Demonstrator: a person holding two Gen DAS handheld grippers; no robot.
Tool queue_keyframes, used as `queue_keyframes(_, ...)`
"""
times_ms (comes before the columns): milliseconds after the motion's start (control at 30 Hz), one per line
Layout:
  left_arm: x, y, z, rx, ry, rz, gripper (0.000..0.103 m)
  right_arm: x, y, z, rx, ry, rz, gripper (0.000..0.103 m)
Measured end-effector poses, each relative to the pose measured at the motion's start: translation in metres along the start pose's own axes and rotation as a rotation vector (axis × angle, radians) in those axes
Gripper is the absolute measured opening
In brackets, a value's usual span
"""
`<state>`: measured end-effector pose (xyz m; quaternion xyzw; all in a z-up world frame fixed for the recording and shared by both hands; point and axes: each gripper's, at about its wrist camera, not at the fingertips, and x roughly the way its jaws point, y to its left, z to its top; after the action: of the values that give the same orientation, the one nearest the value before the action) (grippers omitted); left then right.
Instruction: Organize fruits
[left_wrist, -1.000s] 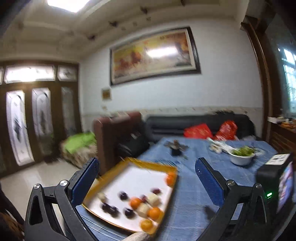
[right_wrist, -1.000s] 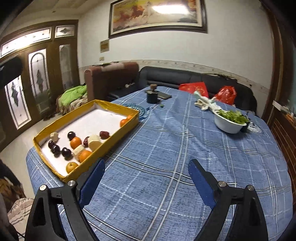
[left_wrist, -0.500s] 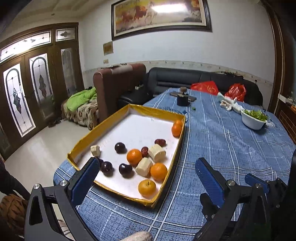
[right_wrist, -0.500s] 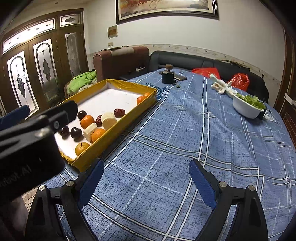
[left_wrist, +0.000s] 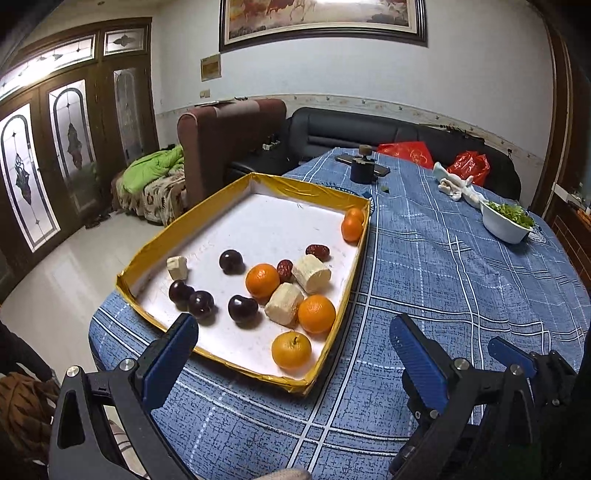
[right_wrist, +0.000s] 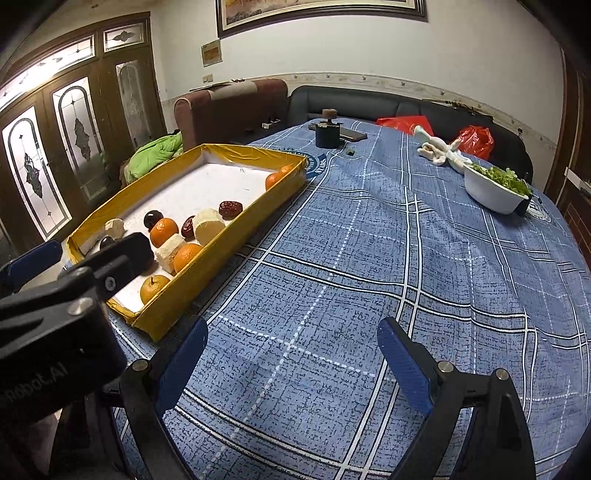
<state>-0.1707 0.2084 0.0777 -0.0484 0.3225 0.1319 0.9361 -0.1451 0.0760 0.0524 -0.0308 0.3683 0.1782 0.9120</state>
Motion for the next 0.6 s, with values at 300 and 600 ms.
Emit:
queue_keyframes(300, 0.0045, -0.0015, -0.0014, -0.005, 0.021, -0.006, 0.103, 0.0028, 0.0047, -0.0007, -0.019, 0.009, 0.009, 0.096)
queue_keyframes(600, 0.0067, -0.0038, -0.0041, 0.001, 0.04, -0.019, 0.103, 0.0033, 0.0033, -0.0014, -0.011, 0.014, 0.012, 0.096)
